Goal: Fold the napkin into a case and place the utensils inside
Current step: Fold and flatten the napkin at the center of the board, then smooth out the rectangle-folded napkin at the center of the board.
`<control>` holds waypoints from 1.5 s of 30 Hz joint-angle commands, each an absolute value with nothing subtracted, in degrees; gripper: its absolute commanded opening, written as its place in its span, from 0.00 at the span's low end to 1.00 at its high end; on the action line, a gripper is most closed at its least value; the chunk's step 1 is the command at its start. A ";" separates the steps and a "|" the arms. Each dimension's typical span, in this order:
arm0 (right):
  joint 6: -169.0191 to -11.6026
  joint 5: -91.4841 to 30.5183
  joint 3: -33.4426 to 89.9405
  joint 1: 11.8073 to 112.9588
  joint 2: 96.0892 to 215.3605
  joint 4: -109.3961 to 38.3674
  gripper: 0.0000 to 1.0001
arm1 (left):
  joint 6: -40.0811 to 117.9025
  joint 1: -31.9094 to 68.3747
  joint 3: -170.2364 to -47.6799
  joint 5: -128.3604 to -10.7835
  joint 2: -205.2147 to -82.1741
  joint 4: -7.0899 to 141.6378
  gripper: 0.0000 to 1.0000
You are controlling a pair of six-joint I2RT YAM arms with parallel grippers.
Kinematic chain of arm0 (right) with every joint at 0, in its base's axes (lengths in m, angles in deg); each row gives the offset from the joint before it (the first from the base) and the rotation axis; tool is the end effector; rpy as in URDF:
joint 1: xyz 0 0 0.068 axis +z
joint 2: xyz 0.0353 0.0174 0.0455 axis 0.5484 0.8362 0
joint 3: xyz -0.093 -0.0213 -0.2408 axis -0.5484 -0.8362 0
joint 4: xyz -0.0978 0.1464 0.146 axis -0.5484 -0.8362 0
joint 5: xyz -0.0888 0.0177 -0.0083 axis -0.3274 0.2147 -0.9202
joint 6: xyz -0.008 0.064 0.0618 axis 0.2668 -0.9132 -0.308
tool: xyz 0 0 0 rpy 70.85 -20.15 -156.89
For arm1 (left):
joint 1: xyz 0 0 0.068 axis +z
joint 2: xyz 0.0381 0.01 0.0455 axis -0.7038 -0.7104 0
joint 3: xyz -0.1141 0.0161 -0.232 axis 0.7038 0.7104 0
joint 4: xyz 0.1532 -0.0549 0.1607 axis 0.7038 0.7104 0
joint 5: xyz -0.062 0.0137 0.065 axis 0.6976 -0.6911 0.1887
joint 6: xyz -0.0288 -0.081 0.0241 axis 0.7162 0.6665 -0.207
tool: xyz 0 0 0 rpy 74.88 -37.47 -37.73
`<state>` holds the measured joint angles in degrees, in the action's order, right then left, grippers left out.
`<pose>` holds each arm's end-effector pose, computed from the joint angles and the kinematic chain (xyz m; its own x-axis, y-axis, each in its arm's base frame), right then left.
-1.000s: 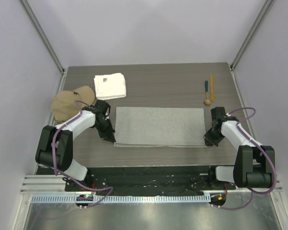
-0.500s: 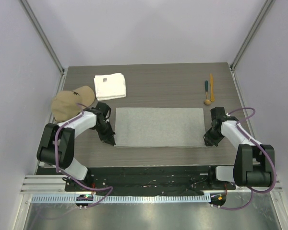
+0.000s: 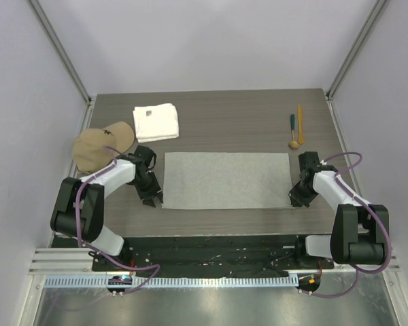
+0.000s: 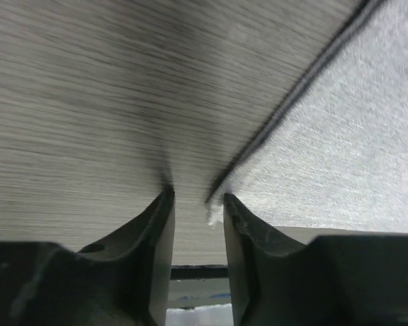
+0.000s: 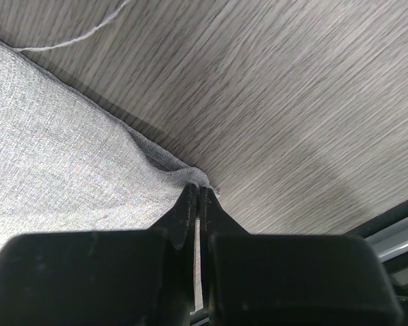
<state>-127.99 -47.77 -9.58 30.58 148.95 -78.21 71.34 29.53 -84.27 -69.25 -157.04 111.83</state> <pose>0.1829 -0.0219 0.1273 -0.6481 0.7221 -0.2420 0.7431 0.6691 0.0066 0.2174 -0.0714 0.1182 -0.8810 -0.4726 0.0244 -0.4687 0.8643 -0.1825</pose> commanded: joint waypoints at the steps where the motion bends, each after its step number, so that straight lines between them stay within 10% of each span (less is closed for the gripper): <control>1: -127.44 -51.84 -10.30 30.36 150.32 -76.58 0.03 | 70.49 30.05 -86.26 -77.48 -152.15 113.76 0.40; 8: -124.99 -47.45 -10.03 30.44 148.92 -75.88 0.18 | 66.53 27.60 -88.38 -68.92 -142.38 111.93 0.48; 17: -124.72 -50.32 -5.56 30.53 140.31 -82.81 0.63 | 68.29 25.22 -85.66 -58.49 -149.76 104.18 0.20; 31: -115.58 -32.34 -9.77 31.15 143.74 -65.79 0.20 | 66.35 25.57 -85.65 -72.12 -153.21 106.29 0.05; 38: -113.90 -16.02 -6.78 32.28 144.75 -46.81 0.28 | 70.38 25.48 -90.40 -59.58 -148.08 92.26 0.10; 45: -123.64 -1.23 -1.43 42.20 164.78 -19.93 0.34 | 89.54 21.18 -94.87 -43.56 -170.30 50.34 0.00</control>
